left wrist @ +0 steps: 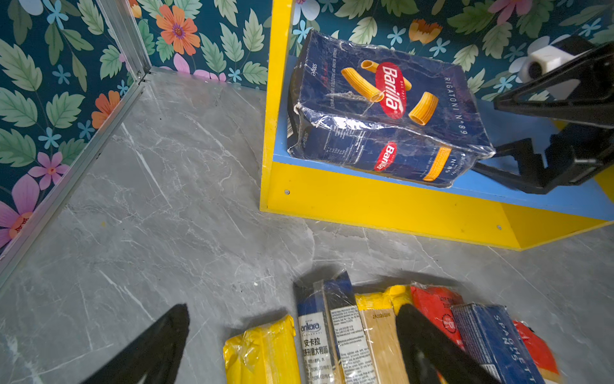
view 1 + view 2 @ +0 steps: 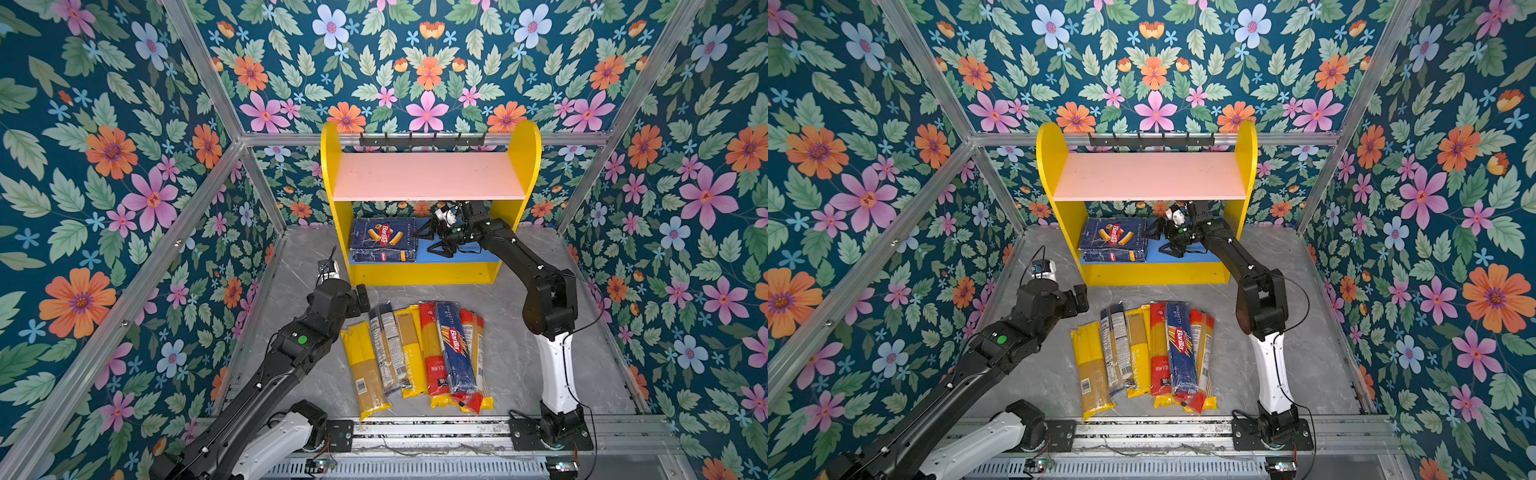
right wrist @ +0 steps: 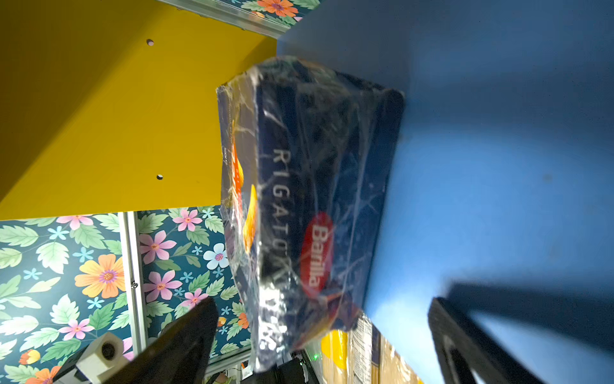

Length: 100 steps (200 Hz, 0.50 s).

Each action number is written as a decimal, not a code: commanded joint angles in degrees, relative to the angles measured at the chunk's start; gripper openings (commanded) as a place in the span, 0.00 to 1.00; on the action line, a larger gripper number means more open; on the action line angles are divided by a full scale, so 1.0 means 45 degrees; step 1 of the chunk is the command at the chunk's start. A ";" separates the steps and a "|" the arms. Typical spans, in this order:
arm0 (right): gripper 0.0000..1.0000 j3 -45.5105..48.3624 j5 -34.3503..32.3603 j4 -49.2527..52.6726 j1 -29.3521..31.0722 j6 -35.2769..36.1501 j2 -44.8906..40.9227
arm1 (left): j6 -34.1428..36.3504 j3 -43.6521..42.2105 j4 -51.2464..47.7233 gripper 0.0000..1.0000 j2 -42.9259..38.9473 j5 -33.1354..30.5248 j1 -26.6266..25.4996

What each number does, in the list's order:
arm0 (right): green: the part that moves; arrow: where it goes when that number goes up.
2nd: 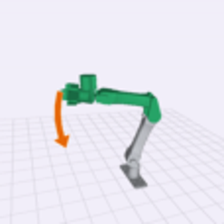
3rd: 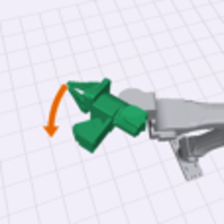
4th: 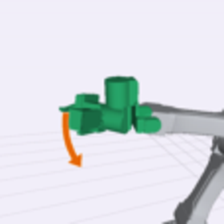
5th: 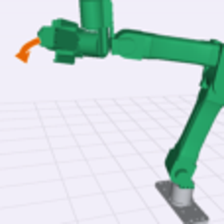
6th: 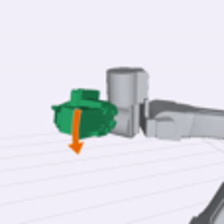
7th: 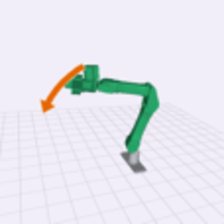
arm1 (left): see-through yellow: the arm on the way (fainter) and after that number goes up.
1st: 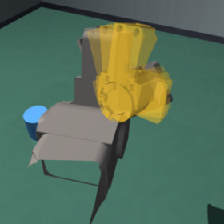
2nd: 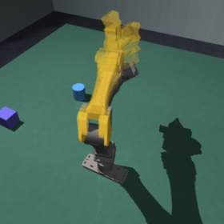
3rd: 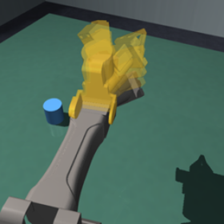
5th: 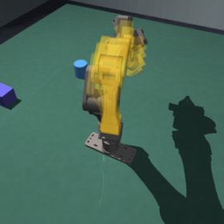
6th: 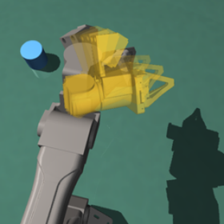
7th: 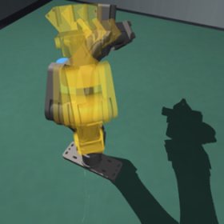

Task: Place and organize the pasta boxes and bags onto the shelf
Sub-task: 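Open the right gripper and withdraw it from the shelf toward the pile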

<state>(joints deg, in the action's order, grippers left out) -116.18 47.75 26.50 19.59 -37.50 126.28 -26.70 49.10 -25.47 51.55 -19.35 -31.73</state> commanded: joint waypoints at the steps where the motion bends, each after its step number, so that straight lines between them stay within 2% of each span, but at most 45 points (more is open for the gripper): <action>1: 0.99 0.0816 -0.0556 -0.0103 0.0001 0.0635 -0.0712 | -0.0061 -0.0075 0.0246 1.00 -0.0010 0.0174 0.0019; 34: 0.99 0.3362 -0.1020 -0.0728 0.0074 0.0676 -0.2305 | -0.0275 -0.0495 0.0416 0.99 -0.0130 0.0354 0.0019; 64: 0.98 0.5107 -0.2066 -0.0506 0.0610 0.1073 -0.3782 | -0.0503 -0.0940 0.0466 1.00 -0.0371 0.0526 0.0019; 78: 0.98 0.5412 -0.3123 0.0348 0.1094 0.1602 -0.4347 | -0.0596 -0.1151 0.0451 0.99 -0.0545 0.0542 0.0016; 100: 0.98 0.5559 -0.5963 0.2147 0.2221 0.2457 -0.5110 | -0.0741 -0.1493 0.0412 1.00 -0.0961 0.0578 0.0019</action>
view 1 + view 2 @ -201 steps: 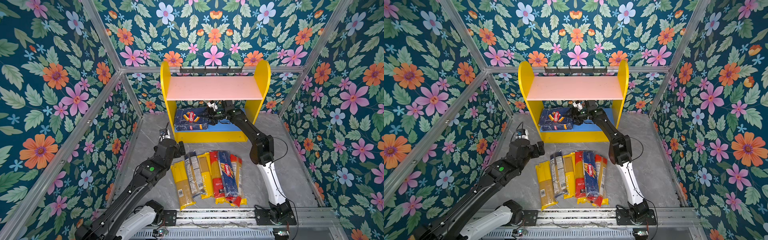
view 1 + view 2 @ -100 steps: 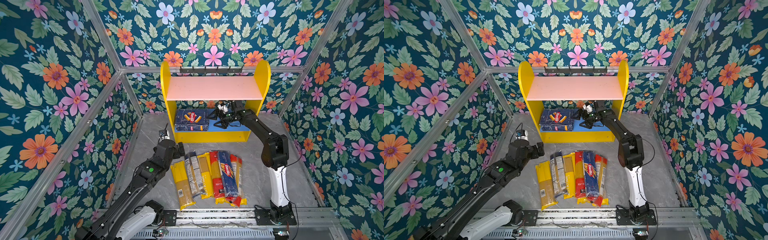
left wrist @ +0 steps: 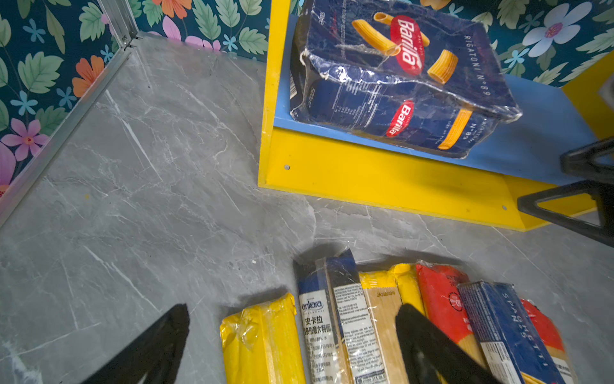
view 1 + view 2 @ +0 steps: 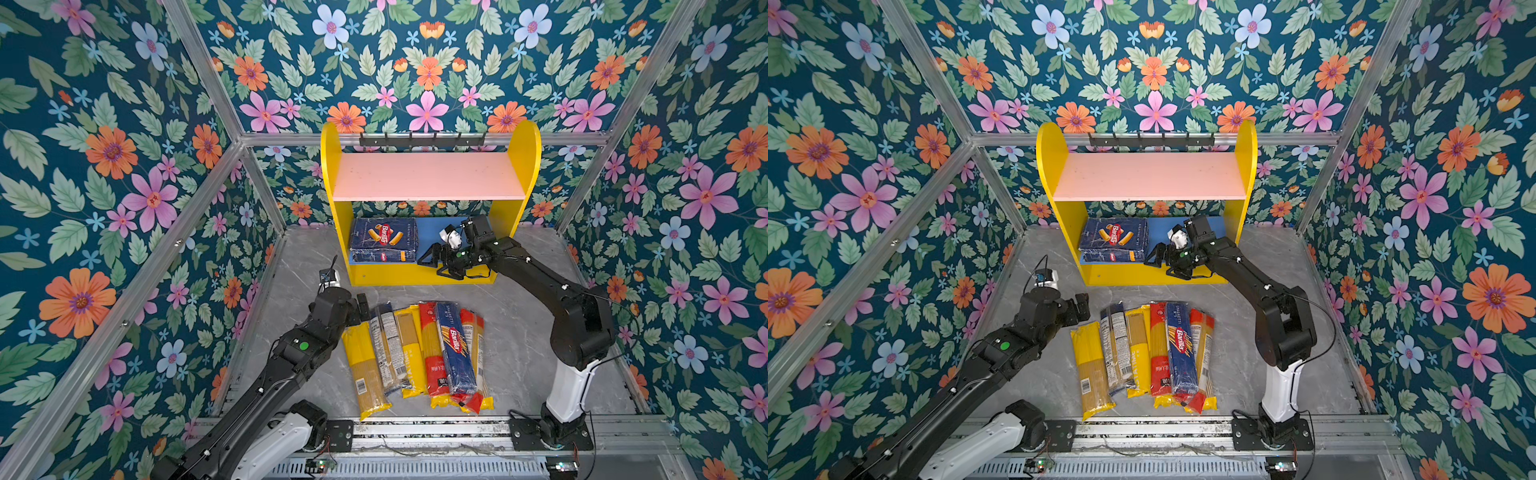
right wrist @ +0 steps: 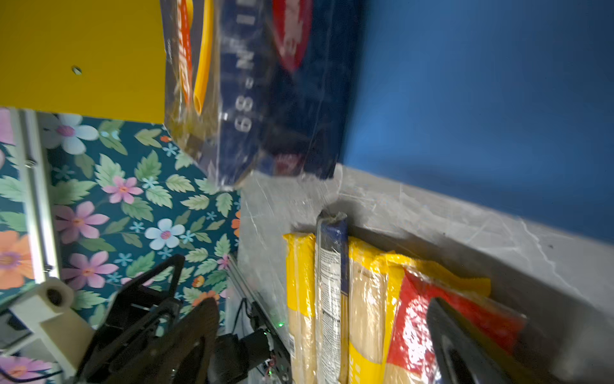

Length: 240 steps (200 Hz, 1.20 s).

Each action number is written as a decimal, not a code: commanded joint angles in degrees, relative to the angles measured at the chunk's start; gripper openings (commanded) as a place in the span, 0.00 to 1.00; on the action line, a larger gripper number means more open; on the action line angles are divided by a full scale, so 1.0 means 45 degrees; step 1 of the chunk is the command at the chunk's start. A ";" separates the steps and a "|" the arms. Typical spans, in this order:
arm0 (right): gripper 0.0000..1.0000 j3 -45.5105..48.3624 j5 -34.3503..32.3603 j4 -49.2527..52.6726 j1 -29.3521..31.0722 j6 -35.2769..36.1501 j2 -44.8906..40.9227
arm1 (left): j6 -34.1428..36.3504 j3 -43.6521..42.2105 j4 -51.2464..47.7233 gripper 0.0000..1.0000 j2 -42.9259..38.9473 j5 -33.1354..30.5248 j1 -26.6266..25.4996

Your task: Place and organize the pasta boxes and bags onto the shelf

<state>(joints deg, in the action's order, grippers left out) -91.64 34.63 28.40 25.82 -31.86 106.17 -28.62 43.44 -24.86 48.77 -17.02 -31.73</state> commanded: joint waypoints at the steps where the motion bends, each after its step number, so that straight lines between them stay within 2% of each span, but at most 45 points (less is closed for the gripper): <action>1: 0.99 0.0117 -0.3194 0.1798 0.0899 0.1231 -0.0672 | -0.0316 -0.0257 0.0273 1.00 -0.0377 0.0064 0.0019; 30: 0.99 0.0716 -0.6679 0.3040 0.2431 0.1237 -0.1693 | -0.0412 -0.0616 0.0155 1.00 -0.1128 0.0133 0.0019; 60: 0.99 0.1694 -0.9722 0.3332 0.3821 0.0011 -0.2888 | -0.0445 -0.1014 0.0030 1.00 -0.1805 0.0179 0.0019; 85: 0.99 0.2168 -1.0999 0.3937 0.4900 -0.0472 -0.3305 | -0.0588 -0.1212 -0.0061 1.00 -0.2083 0.0337 0.0019; 125: 0.99 0.2944 -1.2752 0.4569 0.6887 -0.0408 -0.3821 | -0.0953 -0.1549 0.0167 0.99 -0.2352 0.0710 0.0019; 154: 0.98 0.3587 -1.3572 0.4974 0.7762 -0.1202 -0.4301 | -0.1436 -0.2122 0.0397 0.99 -0.2453 0.0966 0.0019; 199: 0.92 0.5738 -1.2595 0.4138 0.8183 -0.2281 -0.5871 | -0.1921 -0.2938 0.0640 0.98 -0.2795 0.1534 0.0019; 240: 0.92 0.7148 -1.2583 0.4235 0.8832 -0.3485 -0.6854 | -0.1964 -0.3393 0.0990 0.96 -0.2802 0.2348 0.0006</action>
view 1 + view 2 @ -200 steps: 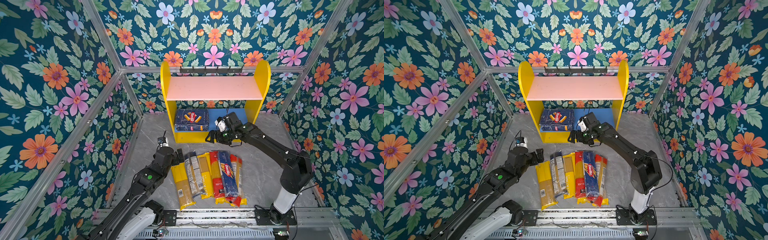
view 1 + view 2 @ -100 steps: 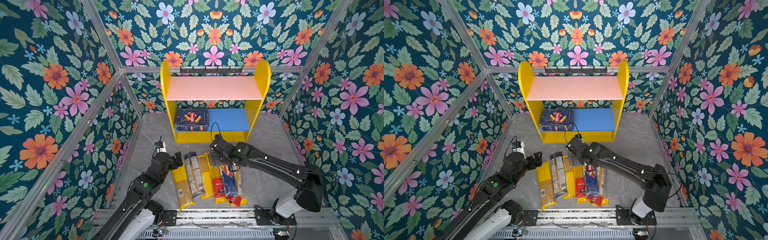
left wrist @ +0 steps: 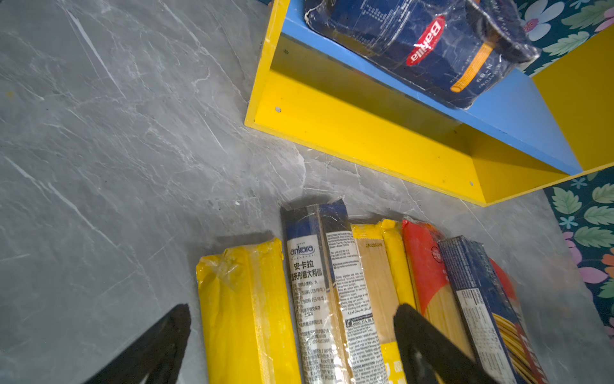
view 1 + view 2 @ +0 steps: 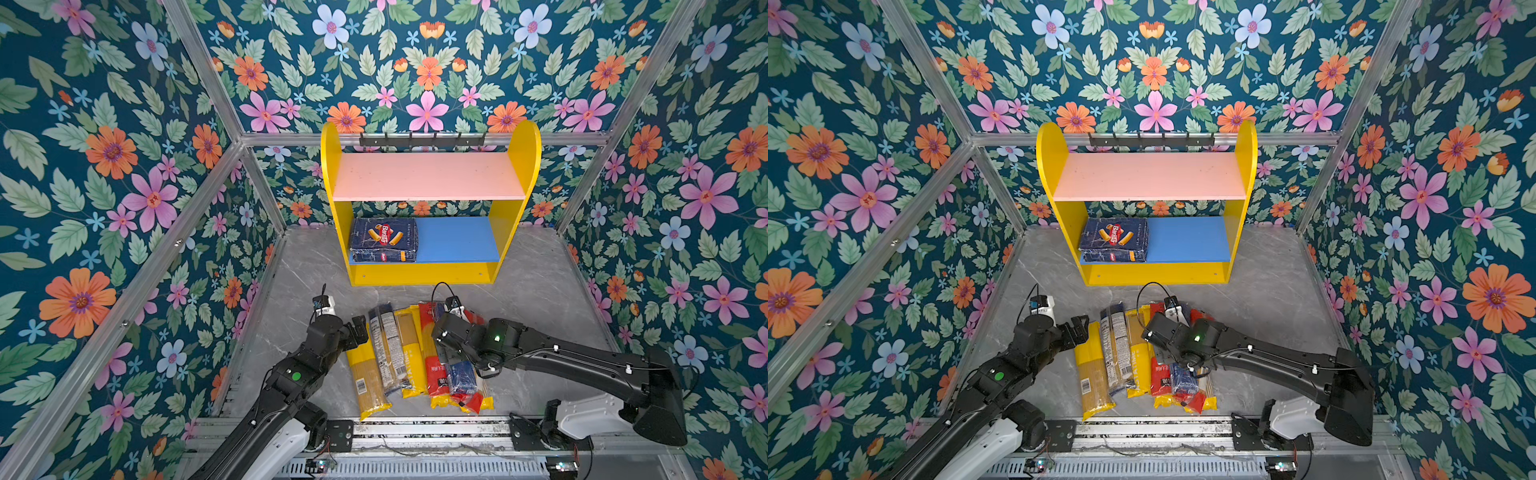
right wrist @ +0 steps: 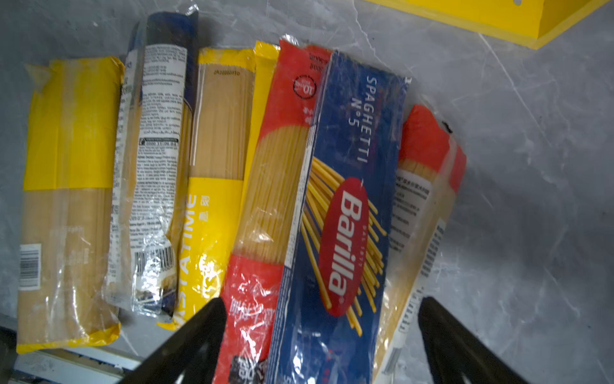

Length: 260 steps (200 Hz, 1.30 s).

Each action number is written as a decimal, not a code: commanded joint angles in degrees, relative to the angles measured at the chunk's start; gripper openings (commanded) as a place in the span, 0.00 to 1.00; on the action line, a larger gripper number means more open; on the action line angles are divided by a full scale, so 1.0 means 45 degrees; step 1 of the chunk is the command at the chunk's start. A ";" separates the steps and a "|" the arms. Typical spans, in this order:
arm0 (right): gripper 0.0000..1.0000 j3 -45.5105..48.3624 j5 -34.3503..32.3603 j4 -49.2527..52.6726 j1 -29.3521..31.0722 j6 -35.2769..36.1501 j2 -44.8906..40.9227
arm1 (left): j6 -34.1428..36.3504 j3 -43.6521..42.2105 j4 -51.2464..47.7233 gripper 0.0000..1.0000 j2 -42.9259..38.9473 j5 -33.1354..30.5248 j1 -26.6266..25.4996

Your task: Place and organize the pasta boxes and bags onto the shelf

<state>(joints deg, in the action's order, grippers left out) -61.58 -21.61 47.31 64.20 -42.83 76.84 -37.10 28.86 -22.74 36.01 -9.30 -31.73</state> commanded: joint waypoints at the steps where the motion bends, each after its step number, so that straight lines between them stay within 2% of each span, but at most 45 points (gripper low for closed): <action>1: 0.92 0.0495 -0.0093 0.0034 0.0332 -0.1067 -0.0346 | -0.0067 -0.0168 0.0540 0.96 0.0040 0.0667 0.0012; 48: 0.92 0.1217 -0.0681 0.0463 0.1345 -0.2411 -0.0704 | -0.0039 -0.1019 0.2027 0.95 0.0452 0.2025 -0.0018; 92: 0.93 0.1951 -0.0707 0.0332 0.1874 -0.3308 -0.0913 | 0.0175 -0.0997 0.3155 0.94 0.1698 0.2573 -0.0242; 186: 0.96 0.2390 -0.1212 0.0835 0.1917 -0.3528 -0.2103 | 0.0830 0.0651 0.4930 0.95 0.5571 0.1927 -0.1758; 224: 0.97 0.2473 -0.1331 0.0874 0.1914 -0.3568 -0.2445 | 0.1114 0.1677 0.5037 0.95 0.6987 0.1676 -0.2342; 260: 0.97 0.2379 -0.1438 0.0839 0.1916 -0.3558 -0.2376 | 0.1537 0.2432 0.4239 0.96 0.7464 0.0933 -0.2528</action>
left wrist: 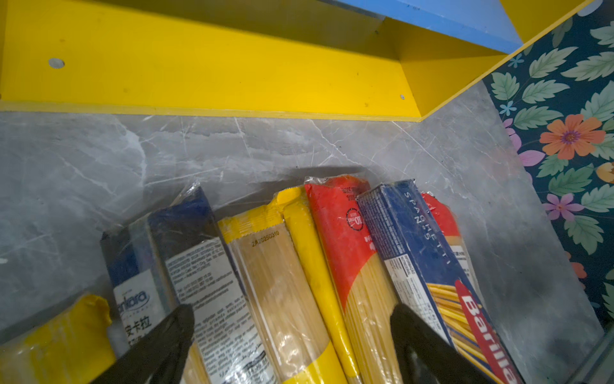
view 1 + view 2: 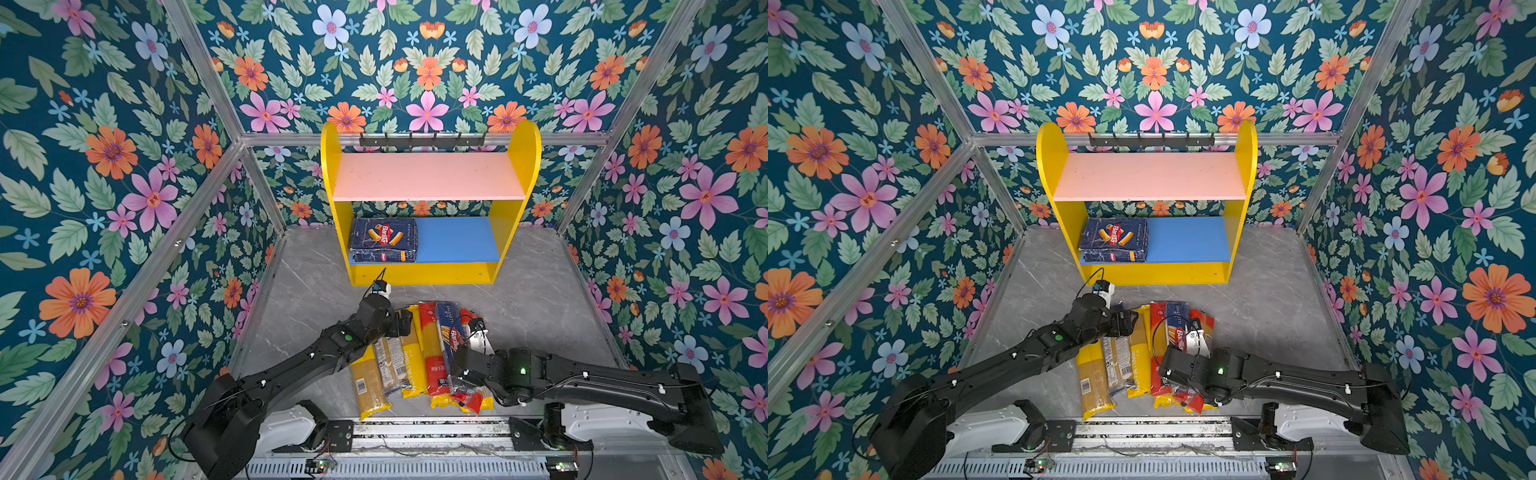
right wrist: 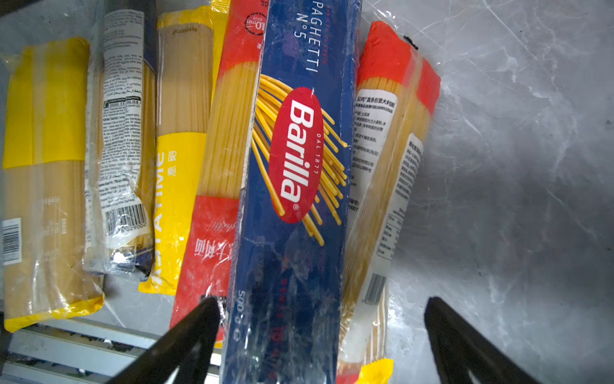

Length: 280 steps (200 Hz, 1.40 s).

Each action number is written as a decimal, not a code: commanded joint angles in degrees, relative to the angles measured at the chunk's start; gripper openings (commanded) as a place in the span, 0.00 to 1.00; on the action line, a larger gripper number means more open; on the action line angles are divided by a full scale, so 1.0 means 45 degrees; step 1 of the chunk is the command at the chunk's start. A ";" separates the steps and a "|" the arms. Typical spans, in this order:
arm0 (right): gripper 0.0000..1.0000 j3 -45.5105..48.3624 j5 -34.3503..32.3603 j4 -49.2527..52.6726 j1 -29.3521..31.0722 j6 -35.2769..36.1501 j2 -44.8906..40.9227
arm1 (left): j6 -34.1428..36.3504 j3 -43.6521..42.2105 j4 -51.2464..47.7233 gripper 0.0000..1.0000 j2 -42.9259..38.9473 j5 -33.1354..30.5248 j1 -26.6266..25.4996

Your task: Place and organize the pasta boxes and bags onto the shelf

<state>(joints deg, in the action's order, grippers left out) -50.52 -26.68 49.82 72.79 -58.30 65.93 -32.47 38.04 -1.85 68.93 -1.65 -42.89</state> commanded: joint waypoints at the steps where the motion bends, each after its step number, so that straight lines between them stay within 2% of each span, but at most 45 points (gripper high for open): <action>1: 0.97 -0.0090 -0.0317 0.0288 0.0011 -0.0124 0.0061 | 0.0531 0.0413 -0.0446 0.96 0.0151 -0.0806 -0.0052; 51: 0.97 -0.0151 -0.0117 -0.0410 0.0000 0.0242 0.0339 | 0.0931 0.0681 -0.1923 1.00 -0.0634 -0.2363 -0.0039; 91: 0.98 -0.0649 -0.0107 -0.0726 0.0003 0.0738 0.1027 | 0.0667 -0.0196 -0.2081 1.00 -0.1487 -0.2795 -0.0049; 137: 0.97 -0.1336 -0.0083 -0.0964 0.0001 0.0808 0.2754 | 0.0248 -0.1505 -0.2329 1.00 -0.2590 -0.3093 -0.0042; 177: 0.97 -0.2093 -0.0335 0.0153 0.0004 -0.0450 0.4240 | 0.0164 -0.2119 -0.2706 1.00 -0.3780 -0.3243 -0.0055; 240: 0.97 -0.0554 0.0231 -0.1323 0.0021 -0.1057 0.3143 | 0.0052 -0.2477 -0.3022 1.00 -0.4838 -0.3170 -0.0045; 280: 0.97 0.0693 0.1177 -0.2762 0.0042 -0.1055 0.2614 | -0.0069 -0.2636 -0.2975 1.00 -0.4877 -0.3054 -0.0042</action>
<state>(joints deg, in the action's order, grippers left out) -49.56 -24.14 42.09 72.88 -62.02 78.39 -32.60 26.26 -15.05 47.11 -15.25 -43.16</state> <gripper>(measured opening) 0.975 0.996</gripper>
